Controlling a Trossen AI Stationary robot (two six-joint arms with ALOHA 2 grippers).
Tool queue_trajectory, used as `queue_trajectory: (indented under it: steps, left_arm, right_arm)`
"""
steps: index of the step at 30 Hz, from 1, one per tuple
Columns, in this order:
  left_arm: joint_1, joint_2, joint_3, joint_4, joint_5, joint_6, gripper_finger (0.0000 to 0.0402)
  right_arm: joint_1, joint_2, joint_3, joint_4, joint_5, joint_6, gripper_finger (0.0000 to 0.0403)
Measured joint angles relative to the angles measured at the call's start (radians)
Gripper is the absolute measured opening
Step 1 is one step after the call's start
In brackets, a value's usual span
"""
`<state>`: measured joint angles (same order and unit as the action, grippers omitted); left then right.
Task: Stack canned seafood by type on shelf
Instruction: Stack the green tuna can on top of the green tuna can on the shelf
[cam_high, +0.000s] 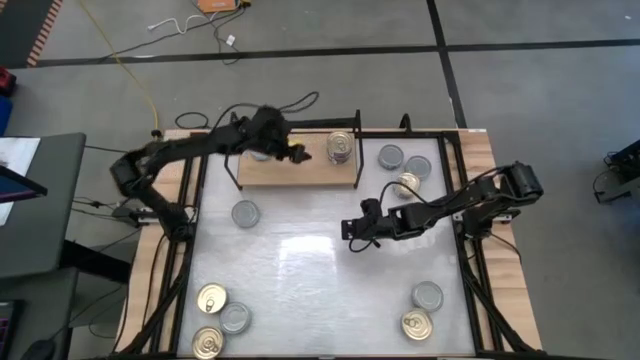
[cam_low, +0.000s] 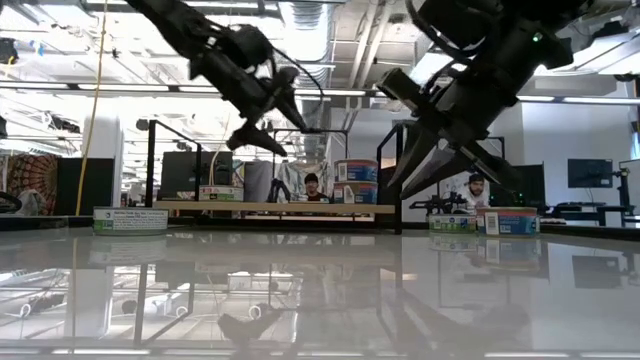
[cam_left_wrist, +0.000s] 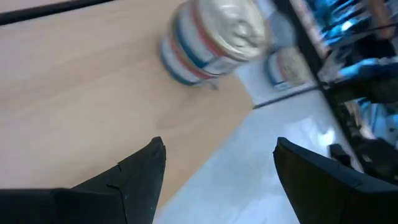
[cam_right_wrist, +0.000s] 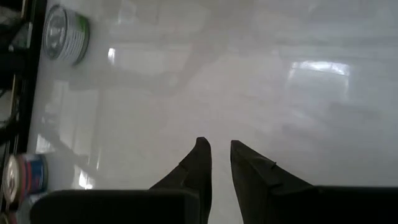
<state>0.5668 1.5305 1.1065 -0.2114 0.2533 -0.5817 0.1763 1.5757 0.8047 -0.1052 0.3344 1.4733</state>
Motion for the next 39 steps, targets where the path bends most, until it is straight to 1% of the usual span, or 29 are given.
queue_trajectory:
  steps: [3,6,9,14,18,20,23,27,32,35,39]
  left_arm:
    - [-0.092,-0.107,-0.133,0.087,-0.105,-0.053,0.0284]
    - [-0.204,-0.209,-0.233,0.128,-0.262,-0.096,0.0284]
    - [-0.326,-0.299,-0.300,0.129,-0.412,-0.115,0.0284]
    - [-0.526,-0.399,-0.362,0.123,-0.575,-0.153,0.0284]
    - [-0.671,-0.435,-0.372,0.104,-0.719,-0.160,0.0284]
    - [-0.734,-0.440,-0.372,0.089,-0.752,-0.114,0.0284]
    - [-0.814,-0.441,-0.372,0.055,-0.756,-0.015,0.0284]
    - [-0.916,-0.434,-0.372,-0.006,-0.755,0.066,0.0284]
    - [-1.024,-0.426,-0.372,-0.082,-0.751,0.045,0.0284]
    - [-1.093,-0.424,-0.372,-0.097,-0.757,0.100,0.0284]
    - [-1.165,-0.424,-0.372,-0.088,-0.812,0.117,0.0284]
  right_arm:
    - [0.020,0.000,0.000,0.002,-0.013,0.000,0.0087]
    - [0.033,0.000,0.000,0.003,-0.023,-0.007,0.0087]
    - [0.043,0.000,0.000,0.006,-0.024,-0.008,0.0087]
    - [0.046,0.000,0.000,0.017,-0.024,-0.015,0.0087]
    - [0.046,0.000,0.000,0.041,-0.024,-0.017,0.0087]
    - [0.046,0.000,0.000,0.041,-0.024,-0.023,0.0087]
    - [0.046,0.000,0.000,0.064,-0.024,-0.069,0.0087]
    - [0.046,0.000,0.000,0.123,-0.024,-0.095,0.0087]
    - [0.051,0.000,0.000,0.168,-0.024,-0.134,0.0086]
    - [0.060,0.000,0.006,0.169,-0.024,-0.139,0.0079]
    - [0.077,0.000,0.038,0.169,-0.017,-0.165,0.0062]
